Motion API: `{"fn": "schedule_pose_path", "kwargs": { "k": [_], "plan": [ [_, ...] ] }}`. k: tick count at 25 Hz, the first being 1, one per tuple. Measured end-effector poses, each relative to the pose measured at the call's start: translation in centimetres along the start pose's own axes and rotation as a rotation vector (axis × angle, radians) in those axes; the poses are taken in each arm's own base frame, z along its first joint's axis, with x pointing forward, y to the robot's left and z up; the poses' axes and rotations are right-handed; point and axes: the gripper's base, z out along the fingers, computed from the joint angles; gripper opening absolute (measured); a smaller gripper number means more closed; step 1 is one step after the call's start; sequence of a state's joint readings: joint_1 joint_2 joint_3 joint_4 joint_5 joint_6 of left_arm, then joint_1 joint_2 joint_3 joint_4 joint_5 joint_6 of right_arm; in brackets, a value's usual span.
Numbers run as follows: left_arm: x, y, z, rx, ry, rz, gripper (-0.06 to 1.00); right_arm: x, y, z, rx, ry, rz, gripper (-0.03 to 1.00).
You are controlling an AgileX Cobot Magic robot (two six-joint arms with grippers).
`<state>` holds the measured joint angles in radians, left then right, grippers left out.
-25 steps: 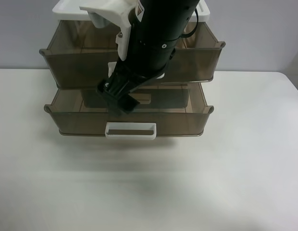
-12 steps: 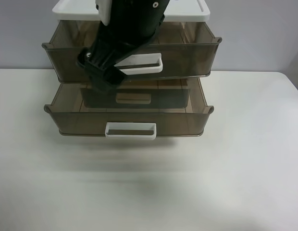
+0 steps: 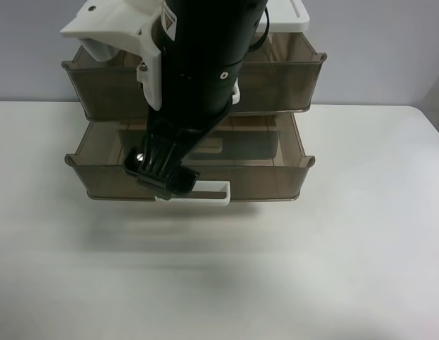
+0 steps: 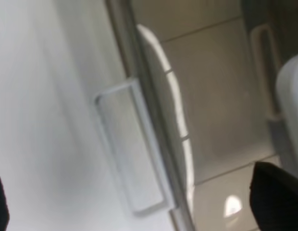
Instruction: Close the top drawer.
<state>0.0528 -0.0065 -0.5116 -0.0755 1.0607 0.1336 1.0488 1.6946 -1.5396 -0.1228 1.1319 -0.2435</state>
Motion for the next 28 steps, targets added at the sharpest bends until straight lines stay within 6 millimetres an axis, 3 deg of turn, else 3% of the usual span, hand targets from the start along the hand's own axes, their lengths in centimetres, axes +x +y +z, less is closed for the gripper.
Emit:
{"fn": "schedule_pose_path", "kwargs": {
  "k": [6, 15, 23, 28],
  "plan": [
    [0.0, 0.0, 0.0, 0.0, 0.0, 0.0, 0.99, 0.1, -2.4, 2.2, -0.011, -0.021, 0.057, 0.98],
    [0.0, 0.0, 0.0, 0.0, 0.0, 0.0, 0.99, -0.4, -5.3, 2.9, 0.04, -0.116, 0.098, 0.98],
    [0.0, 0.0, 0.0, 0.0, 0.0, 0.0, 0.99, -0.9, -9.5, 3.8, 0.092, -0.137, 0.15, 0.98],
    [0.0, 0.0, 0.0, 0.0, 0.0, 0.0, 0.99, -0.6, -10.0, 3.9, 0.075, -0.133, 0.165, 0.98]
  ]
}}
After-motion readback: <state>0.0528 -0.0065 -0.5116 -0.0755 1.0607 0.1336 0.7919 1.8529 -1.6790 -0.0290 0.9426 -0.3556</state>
